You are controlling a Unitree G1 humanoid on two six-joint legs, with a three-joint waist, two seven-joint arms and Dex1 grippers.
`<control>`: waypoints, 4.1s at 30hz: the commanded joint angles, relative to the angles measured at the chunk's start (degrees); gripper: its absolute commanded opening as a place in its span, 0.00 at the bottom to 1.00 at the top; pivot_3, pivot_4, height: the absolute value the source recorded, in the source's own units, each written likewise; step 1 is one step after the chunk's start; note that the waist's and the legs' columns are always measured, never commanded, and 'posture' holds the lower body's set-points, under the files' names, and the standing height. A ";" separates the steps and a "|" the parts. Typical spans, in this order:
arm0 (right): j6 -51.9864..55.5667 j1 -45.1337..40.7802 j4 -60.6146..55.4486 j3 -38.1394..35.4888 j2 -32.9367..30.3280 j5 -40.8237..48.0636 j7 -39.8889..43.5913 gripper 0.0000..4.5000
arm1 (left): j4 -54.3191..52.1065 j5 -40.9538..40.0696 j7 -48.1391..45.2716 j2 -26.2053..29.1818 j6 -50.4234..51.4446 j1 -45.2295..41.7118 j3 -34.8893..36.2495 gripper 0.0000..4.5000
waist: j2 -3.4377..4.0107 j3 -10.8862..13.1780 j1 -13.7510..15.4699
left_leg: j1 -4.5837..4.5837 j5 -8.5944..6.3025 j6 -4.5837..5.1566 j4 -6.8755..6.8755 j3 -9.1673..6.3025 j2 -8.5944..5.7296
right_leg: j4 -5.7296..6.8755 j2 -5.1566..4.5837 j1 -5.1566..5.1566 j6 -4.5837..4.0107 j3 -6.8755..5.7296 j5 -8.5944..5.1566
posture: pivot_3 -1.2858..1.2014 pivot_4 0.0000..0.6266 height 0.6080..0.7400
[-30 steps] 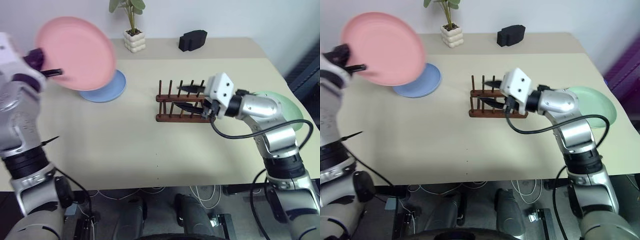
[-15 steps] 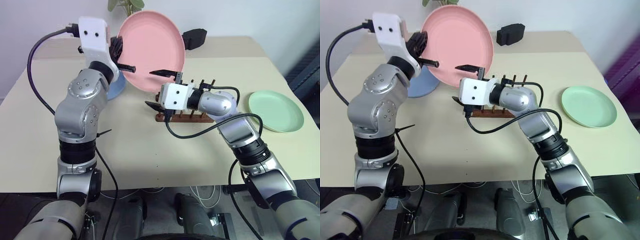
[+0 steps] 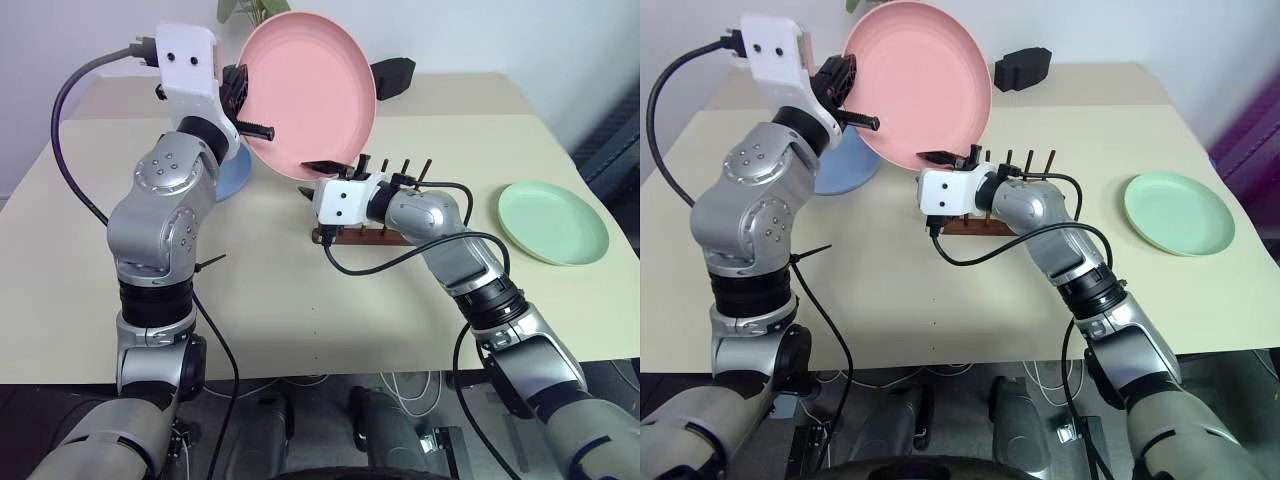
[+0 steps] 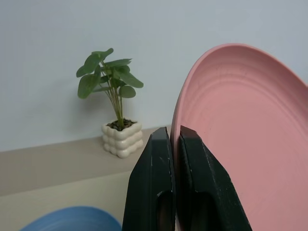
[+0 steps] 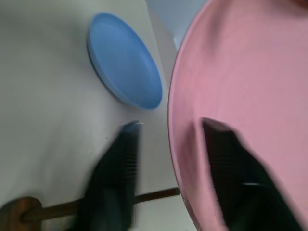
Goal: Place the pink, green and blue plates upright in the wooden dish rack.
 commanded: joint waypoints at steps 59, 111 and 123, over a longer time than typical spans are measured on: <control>44.63 15.68 -10.58 -45.99 -13.11 77.75 13.71 0.00 | -9.57 -23.83 -39.13 10.14 -9.54 34.52 -0.31 0.99 | 0.13 0.02 0.11 | -0.04 -0.03 0.09 0.09 0.07 0.19 | -0.08 0.04 0.06 -0.25 0.03 -0.11 | 0.52 0.24 0.97; 33.72 11.33 8.65 -52.22 -14.75 71.87 7.21 0.99 | -9.75 -19.23 -39.66 10.72 -11.66 34.67 -4.88 1.00 | 0.17 0.02 0.26 | -0.06 -0.03 0.10 0.11 0.08 0.15 | -0.10 0.04 0.06 -0.24 0.03 -0.12 | 0.52 0.24 0.97; 18.89 20.64 20.01 -36.82 -30.99 40.42 11.15 0.99 | -8.49 -18.64 -40.92 11.27 -12.12 34.06 -5.41 1.00 | 0.27 -0.01 -0.21 | -0.01 -0.04 0.11 0.10 0.21 0.12 | -0.11 0.04 0.06 -0.26 0.09 -0.14 | 0.52 0.24 0.97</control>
